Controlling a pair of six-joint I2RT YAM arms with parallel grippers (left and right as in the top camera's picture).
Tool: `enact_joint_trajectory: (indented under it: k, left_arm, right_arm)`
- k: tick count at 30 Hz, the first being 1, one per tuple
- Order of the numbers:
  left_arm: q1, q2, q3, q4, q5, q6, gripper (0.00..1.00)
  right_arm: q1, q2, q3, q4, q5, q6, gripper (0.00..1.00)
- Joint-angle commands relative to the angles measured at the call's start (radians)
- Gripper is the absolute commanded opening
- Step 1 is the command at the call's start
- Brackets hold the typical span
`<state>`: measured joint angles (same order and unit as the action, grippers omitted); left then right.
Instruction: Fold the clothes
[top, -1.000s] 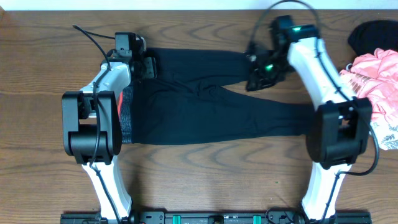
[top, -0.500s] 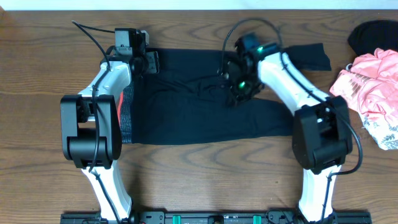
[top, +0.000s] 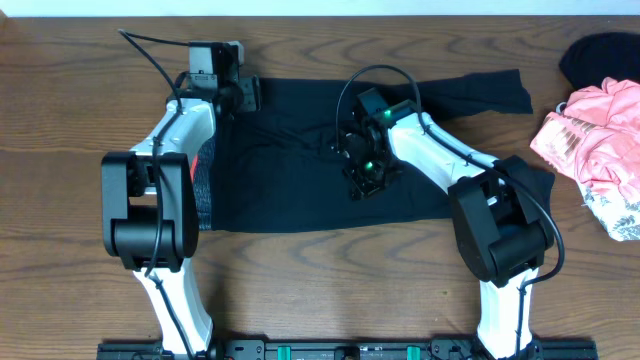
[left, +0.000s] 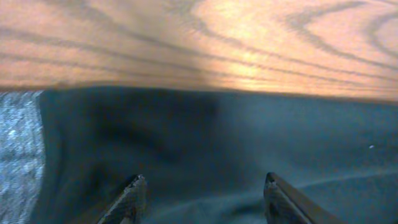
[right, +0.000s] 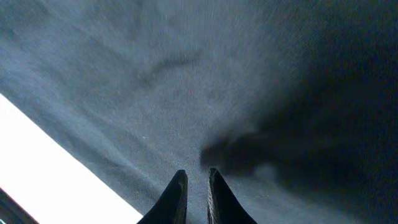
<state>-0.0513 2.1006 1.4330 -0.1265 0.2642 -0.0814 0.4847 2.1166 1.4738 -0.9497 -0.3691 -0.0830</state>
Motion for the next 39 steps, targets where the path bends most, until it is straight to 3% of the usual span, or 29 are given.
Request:
enact_joint_trajectory:
  k: [1, 12, 30, 36, 39]
  left_arm:
    - [-0.012, 0.045, 0.010, 0.010, 0.012, -0.006, 0.61]
    - [-0.014, 0.120, 0.009, 0.011, 0.012, -0.006, 0.61]
    - [-0.013, 0.142, 0.010, 0.188, 0.013, -0.006, 0.61]
    - [-0.013, 0.115, 0.010, 0.154, 0.013, -0.006, 0.63]
    - [-0.010, 0.056, 0.010, 0.101, 0.013, -0.006, 0.68]
  right_arm:
    - [0.021, 0.001, -0.024, 0.005, 0.006, 0.027, 0.11]
    - [0.072, 0.001, -0.037, -0.058, -0.002, 0.062, 0.10]
    - [0.161, 0.001, -0.037, -0.097, -0.061, 0.105, 0.06]
    - [0.160, -0.003, -0.033, -0.079, -0.049, 0.104, 0.06]
    - [0.148, -0.022, -0.025, -0.074, -0.029, 0.103, 0.06]
